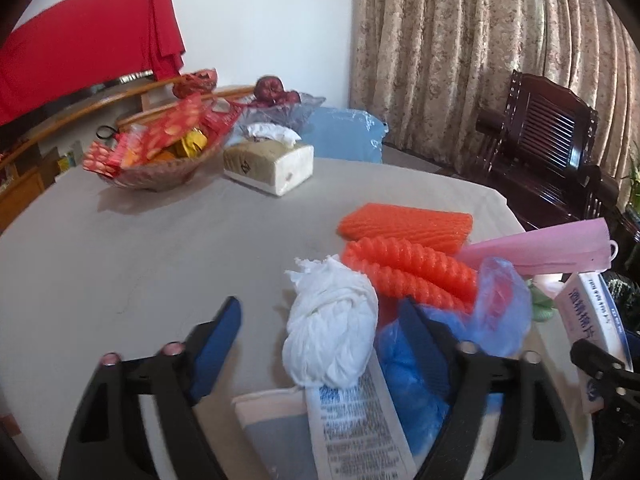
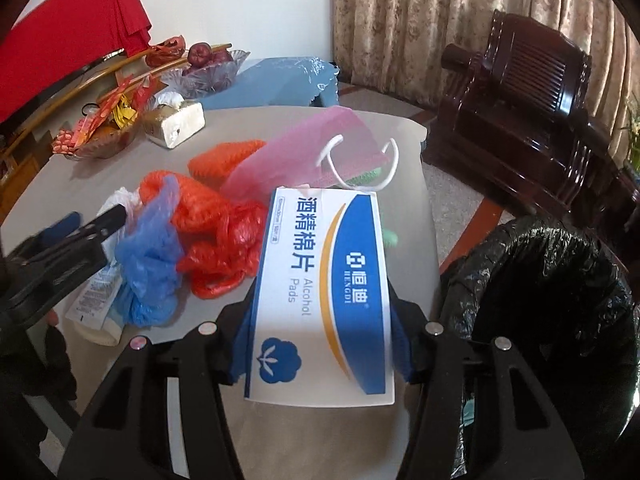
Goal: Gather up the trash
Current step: 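Grasp the white plastic bag with the left gripper, then carry the box and white bag over the bin and release both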
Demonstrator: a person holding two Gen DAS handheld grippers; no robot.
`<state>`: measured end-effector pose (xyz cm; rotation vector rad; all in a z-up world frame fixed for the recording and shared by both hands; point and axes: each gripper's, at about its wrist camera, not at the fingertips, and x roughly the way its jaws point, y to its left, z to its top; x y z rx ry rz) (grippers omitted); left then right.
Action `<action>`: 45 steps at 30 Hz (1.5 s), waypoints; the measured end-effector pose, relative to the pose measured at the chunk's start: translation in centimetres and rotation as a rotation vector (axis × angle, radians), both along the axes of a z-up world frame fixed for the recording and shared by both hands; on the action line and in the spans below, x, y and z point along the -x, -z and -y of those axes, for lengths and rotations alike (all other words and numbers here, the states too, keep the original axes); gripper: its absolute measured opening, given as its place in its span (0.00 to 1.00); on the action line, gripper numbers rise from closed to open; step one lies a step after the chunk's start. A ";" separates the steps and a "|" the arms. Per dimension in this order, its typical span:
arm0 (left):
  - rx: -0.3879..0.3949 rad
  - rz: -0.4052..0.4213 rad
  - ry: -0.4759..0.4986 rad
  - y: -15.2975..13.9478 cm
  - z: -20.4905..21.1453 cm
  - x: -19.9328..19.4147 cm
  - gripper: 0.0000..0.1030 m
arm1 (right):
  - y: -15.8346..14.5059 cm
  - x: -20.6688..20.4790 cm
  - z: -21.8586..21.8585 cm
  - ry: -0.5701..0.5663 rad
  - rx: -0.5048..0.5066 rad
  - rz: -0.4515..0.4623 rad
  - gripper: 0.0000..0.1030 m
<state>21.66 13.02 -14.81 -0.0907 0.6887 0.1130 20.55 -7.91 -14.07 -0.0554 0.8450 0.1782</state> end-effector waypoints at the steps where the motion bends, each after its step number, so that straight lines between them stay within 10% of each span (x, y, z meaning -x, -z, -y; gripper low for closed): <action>1: 0.013 -0.022 0.013 0.3 -0.1 -0.5 0.48 | 0.0 -0.1 0.0 0.001 -0.001 -0.002 0.52; 7: 0.023 -0.009 0.042 0.2 -0.2 -0.2 0.27 | 0.0 0.1 0.4 0.007 -0.007 -0.007 0.52; 45: 0.092 0.119 0.456 -7.2 18.5 9.9 0.27 | -5.3 13.0 16.5 0.256 -0.053 0.101 0.52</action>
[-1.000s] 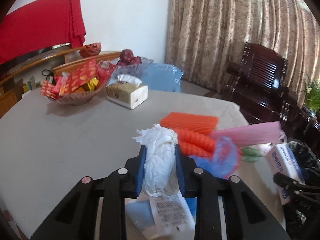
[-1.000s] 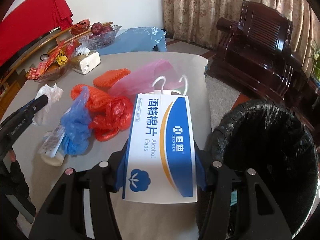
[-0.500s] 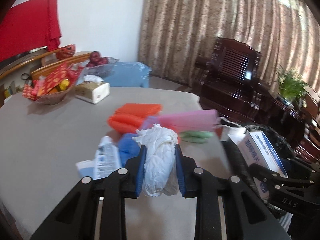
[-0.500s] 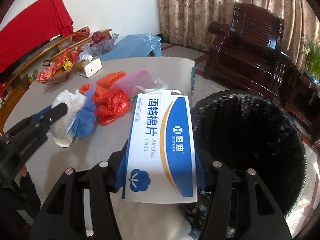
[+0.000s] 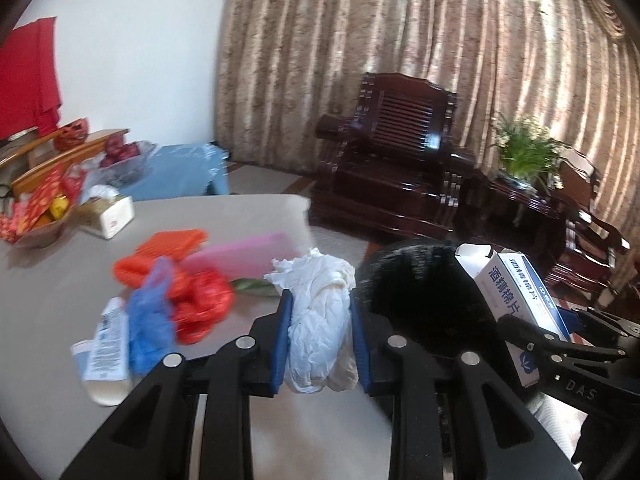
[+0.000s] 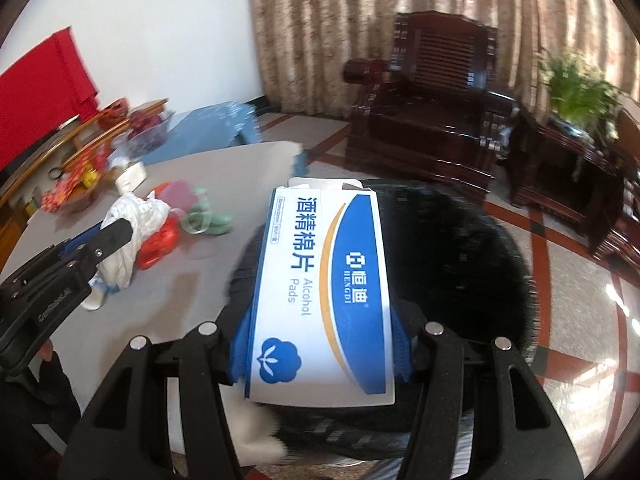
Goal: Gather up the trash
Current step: 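Carry the box and white bag over the bin and release both, then return both grippers to the table and grasp the blue plastic bag with the right gripper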
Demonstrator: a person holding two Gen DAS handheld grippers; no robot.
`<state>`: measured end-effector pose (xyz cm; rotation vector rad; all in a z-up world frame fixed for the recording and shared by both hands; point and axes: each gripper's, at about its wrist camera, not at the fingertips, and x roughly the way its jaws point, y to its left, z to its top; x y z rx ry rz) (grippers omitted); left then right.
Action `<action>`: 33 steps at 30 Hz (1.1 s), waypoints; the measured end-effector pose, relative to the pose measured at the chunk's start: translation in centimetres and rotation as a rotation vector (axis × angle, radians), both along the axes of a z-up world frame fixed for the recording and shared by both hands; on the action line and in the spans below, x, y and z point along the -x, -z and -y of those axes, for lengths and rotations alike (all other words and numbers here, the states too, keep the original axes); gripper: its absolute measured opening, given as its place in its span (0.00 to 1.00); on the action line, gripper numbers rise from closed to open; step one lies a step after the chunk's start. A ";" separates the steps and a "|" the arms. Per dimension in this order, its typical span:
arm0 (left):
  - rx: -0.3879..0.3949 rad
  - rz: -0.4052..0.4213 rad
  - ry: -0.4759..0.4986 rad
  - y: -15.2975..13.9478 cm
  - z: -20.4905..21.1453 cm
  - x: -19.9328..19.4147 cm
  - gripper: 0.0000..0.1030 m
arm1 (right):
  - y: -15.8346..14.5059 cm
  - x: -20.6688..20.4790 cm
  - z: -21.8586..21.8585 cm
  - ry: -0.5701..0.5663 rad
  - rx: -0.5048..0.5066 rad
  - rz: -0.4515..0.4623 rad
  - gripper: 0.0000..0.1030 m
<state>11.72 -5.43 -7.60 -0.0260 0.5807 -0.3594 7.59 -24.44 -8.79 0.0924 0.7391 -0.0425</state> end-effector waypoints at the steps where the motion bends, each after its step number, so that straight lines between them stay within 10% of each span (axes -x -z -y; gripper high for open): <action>1: 0.003 0.003 0.020 -0.1 1.0 -0.1 0.27 | 0.0 0.0 0.9 0.019 0.002 0.001 0.52; 15: 0.019 0.003 0.199 0.7 11.1 -2.6 0.29 | 0.8 -1.1 9.2 0.178 0.047 0.020 0.52; 25: 0.049 0.027 0.188 -0.2 11.1 -3.0 0.70 | 1.0 -0.1 10.8 0.225 0.064 0.071 0.89; 33: 0.015 0.061 0.105 -1.3 6.7 -2.5 0.84 | -0.2 0.5 8.5 0.184 0.016 0.130 0.94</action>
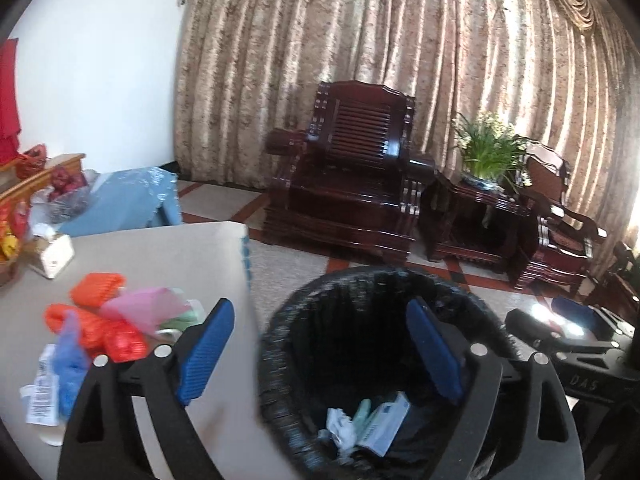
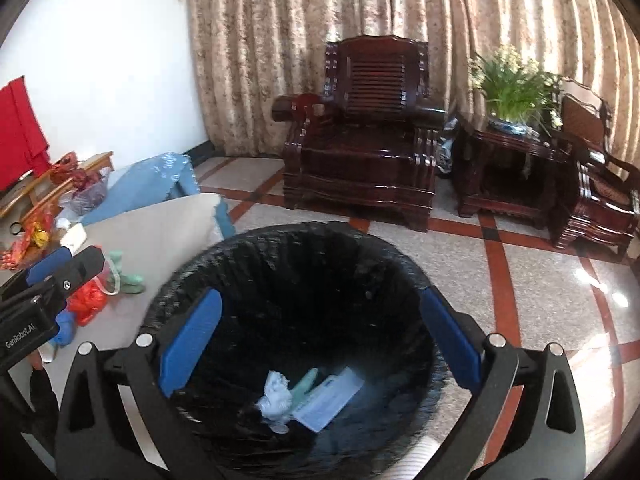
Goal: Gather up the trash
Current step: 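Return both grippers to the table and grasp the blue plastic bag with the right gripper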
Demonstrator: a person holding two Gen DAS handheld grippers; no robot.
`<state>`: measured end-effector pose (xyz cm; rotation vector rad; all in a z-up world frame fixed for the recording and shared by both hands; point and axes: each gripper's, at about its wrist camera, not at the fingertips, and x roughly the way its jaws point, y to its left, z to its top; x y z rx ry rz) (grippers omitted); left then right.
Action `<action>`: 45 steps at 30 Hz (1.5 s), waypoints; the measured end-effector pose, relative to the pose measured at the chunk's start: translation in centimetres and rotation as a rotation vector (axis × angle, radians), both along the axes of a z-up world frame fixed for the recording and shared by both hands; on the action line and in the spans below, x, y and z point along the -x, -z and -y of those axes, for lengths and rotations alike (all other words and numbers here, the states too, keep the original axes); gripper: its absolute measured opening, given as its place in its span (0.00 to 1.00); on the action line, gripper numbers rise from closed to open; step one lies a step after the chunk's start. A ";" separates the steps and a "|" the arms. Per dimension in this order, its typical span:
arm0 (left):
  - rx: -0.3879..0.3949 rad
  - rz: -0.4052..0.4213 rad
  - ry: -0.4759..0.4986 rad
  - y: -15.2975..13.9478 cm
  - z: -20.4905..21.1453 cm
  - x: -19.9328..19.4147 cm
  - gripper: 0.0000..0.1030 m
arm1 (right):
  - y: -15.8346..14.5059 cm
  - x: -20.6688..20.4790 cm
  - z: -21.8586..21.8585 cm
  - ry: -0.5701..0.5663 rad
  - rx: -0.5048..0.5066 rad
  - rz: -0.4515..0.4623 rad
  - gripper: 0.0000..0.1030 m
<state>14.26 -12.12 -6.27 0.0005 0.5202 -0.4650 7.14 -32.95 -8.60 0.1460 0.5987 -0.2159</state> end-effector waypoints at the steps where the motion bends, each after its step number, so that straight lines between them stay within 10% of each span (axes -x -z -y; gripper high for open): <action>1: -0.008 0.007 -0.021 -0.1 -1.2 0.2 0.84 | -0.2 -0.2 -0.8 -0.013 -0.003 0.005 0.94; 18: -0.136 0.017 -0.462 2.4 -20.2 2.0 0.84 | 0.0 -4.2 -17.1 -0.364 -0.020 0.054 0.94; 28: -0.147 -0.055 -0.552 5.1 -24.9 2.4 0.83 | 1.8 -5.2 -22.6 -0.478 -0.037 0.009 0.93; 45: -0.114 -0.105 -0.661 6.5 -29.7 2.9 0.83 | 5.2 -10.8 -32.9 -0.688 -0.012 -0.063 0.53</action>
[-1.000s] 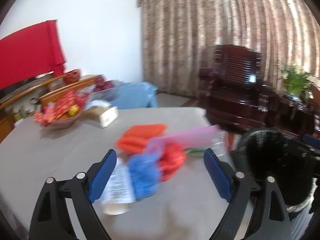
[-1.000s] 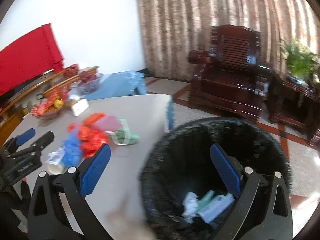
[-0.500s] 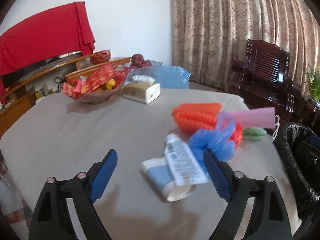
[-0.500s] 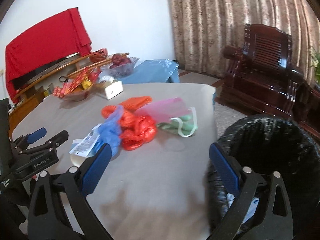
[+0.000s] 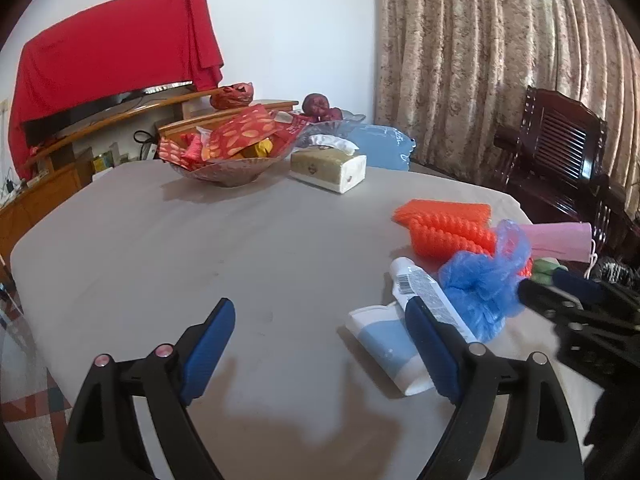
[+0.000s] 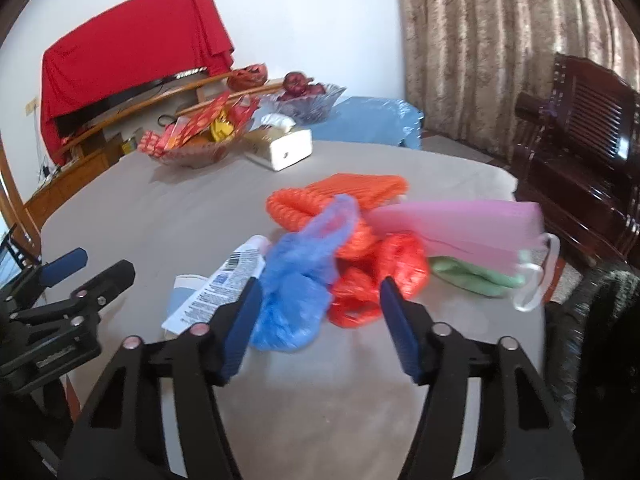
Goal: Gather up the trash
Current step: 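Return both grippers to the table and grasp the blue plastic bag with the right gripper, then lift the blue bag with the right gripper while the left gripper grasps the white tube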
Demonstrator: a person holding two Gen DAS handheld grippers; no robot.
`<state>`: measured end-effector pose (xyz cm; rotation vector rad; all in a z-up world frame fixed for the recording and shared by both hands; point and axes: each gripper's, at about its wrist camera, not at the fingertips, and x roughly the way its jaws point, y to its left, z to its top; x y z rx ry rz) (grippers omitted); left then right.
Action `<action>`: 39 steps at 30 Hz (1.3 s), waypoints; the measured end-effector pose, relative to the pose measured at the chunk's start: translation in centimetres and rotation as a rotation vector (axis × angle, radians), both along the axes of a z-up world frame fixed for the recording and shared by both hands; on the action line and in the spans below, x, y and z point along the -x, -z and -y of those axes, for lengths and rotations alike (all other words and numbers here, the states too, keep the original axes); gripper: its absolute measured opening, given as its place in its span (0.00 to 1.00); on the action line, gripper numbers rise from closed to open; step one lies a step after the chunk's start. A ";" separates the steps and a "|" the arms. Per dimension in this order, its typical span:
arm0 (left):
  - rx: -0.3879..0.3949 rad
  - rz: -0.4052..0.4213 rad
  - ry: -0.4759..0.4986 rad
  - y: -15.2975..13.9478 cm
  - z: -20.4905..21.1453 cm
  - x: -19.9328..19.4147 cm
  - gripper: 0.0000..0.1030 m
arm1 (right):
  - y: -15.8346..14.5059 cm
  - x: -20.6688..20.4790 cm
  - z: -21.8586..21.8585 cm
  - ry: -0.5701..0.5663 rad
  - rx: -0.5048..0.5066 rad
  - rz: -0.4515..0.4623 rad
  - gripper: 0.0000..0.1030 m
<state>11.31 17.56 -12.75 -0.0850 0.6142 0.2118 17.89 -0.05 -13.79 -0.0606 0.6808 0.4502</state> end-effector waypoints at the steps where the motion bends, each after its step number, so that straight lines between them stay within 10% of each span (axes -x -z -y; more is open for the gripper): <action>1: 0.002 0.000 -0.002 0.0 -0.2 0.0 0.83 | 0.2 -0.3 -0.5 -0.013 0.006 -0.009 0.49; 17: 0.028 -0.020 0.004 0.7 -0.5 -0.9 0.83 | 0.8 -0.5 -1.2 -0.098 -0.001 -0.052 0.02; 33: 0.046 -0.052 0.110 1.5 3.6 -3.3 0.81 | 0.1 2.8 5.1 -0.025 0.017 -0.067 0.08; 35: 0.039 -0.055 0.115 1.5 3.9 -3.3 0.81 | 0.5 2.7 5.1 -0.027 0.013 -0.077 0.33; 39: 0.028 -0.056 0.112 1.5 3.9 -3.1 0.81 | 1.4 2.2 4.6 -0.024 0.005 -0.101 0.43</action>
